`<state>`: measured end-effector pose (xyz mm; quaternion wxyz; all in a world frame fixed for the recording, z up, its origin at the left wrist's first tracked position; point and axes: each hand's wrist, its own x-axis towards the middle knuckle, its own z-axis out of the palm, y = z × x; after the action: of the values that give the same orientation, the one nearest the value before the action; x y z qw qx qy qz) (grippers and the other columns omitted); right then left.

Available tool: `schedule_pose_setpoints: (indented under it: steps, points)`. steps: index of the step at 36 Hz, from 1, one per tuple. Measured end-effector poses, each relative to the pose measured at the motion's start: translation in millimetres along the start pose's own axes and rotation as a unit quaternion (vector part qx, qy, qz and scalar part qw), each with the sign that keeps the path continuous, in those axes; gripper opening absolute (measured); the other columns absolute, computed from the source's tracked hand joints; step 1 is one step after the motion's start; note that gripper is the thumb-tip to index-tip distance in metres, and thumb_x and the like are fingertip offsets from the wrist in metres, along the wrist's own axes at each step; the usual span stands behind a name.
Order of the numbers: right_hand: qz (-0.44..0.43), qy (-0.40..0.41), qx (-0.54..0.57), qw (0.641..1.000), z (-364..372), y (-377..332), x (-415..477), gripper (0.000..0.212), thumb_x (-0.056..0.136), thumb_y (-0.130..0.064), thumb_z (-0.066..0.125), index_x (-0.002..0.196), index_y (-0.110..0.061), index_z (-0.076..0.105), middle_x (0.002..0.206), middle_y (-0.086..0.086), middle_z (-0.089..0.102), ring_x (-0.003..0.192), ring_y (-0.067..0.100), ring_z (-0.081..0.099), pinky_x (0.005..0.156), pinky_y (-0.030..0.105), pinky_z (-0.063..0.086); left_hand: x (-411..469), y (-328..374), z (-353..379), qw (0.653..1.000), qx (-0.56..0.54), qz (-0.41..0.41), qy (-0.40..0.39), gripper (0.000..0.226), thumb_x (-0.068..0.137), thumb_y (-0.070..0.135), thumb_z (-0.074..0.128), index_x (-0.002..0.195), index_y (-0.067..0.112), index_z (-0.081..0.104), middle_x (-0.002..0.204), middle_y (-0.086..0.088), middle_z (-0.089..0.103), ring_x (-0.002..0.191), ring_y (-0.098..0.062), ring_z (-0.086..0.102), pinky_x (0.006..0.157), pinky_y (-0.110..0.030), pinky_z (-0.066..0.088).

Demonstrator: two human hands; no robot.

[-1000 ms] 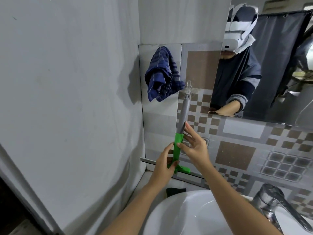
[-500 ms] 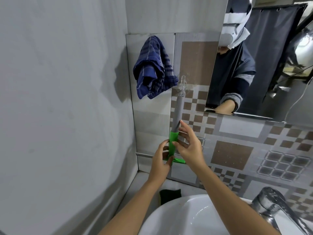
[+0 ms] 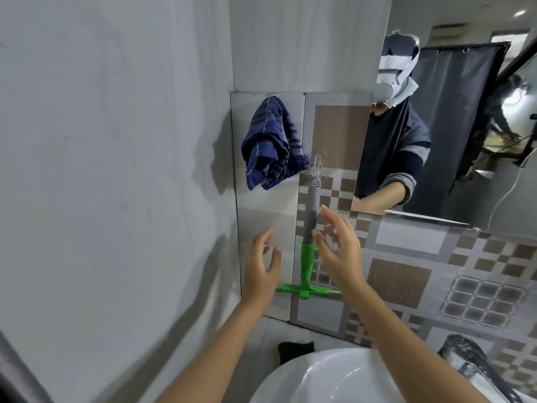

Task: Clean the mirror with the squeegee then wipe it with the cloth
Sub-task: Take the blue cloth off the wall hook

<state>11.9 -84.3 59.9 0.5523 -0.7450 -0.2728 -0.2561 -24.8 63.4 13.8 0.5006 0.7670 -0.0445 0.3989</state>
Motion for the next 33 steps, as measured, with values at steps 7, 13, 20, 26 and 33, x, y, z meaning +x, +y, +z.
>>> schedule_pose_setpoints:
  steps: [7, 13, 20, 26, 33]
  points:
    - [-0.08, 0.003, 0.005, 0.997, -17.6, -60.6, 73.4, 0.038, 0.091, -0.007, 0.055, 0.129, -0.014, 0.052, 0.117, -0.003, 0.053, 0.111, 0.011, 0.054, 0.095, 0.019, 0.045, 75.2, 71.3, -36.6, 0.979, 0.024, 0.129, 0.154, 0.038, 0.091, 0.021, 0.052, 0.126, 0.007, 0.046, 0.121, -0.008, 0.047, 0.115, -0.011, 0.043, 0.099, -0.011, 0.032]
    - [-0.099, -0.069, 0.005, 0.993, -16.8, -103.7, 134.8, 0.035, 0.095, -0.014, 0.051, 0.129, -0.017, 0.052, 0.124, -0.005, 0.051, 0.116, 0.013, 0.052, 0.103, 0.028, 0.041, 125.3, 102.8, -37.2, 0.977, 0.081, 0.135, 0.141, 0.056, 0.088, 0.037, 0.056, 0.135, 0.013, 0.037, 0.135, -0.007, 0.04, 0.126, -0.018, 0.036, 0.105, -0.031, 0.035]
    - [-0.11, -0.146, -0.036, 0.982, -2.0, -105.5, 186.0, 0.038, 0.096, -0.013, 0.048, 0.132, -0.021, 0.049, 0.137, -0.004, 0.046, 0.125, 0.012, 0.044, 0.109, 0.031, 0.035, 150.4, 92.1, -25.7, 0.977, 0.123, 0.14, 0.108, 0.07, 0.081, 0.05, 0.06, 0.139, 0.019, 0.033, 0.135, -0.002, 0.041, 0.123, -0.017, 0.043, 0.098, -0.038, 0.046]
    - [-0.139, -0.178, -0.054, 0.973, 13.7, -96.8, 205.7, 0.039, 0.095, -0.006, 0.047, 0.132, -0.018, 0.05, 0.137, -0.006, 0.045, 0.124, 0.006, 0.041, 0.104, 0.015, 0.028, 163.7, 86.4, -23.6, 0.973, 0.081, 0.172, 0.127, 0.047, 0.085, 0.024, 0.065, 0.128, 0.013, 0.05, 0.122, -0.002, 0.054, 0.11, -0.01, 0.053, 0.092, -0.025, 0.048]
    - [-0.204, -0.115, -0.084, 0.968, 24.1, -92.2, 212.7, 0.031, 0.089, -0.004, 0.055, 0.116, -0.015, 0.063, 0.114, -0.004, 0.056, 0.104, 0.005, 0.05, 0.089, 0.001, 0.033, 171.1, 84.1, -37.1, 0.965, 0.074, 0.203, 0.15, 0.029, 0.087, 0.001, 0.059, 0.116, 0.007, 0.061, 0.103, -0.002, 0.065, 0.092, -0.001, 0.055, 0.083, -0.005, 0.039]
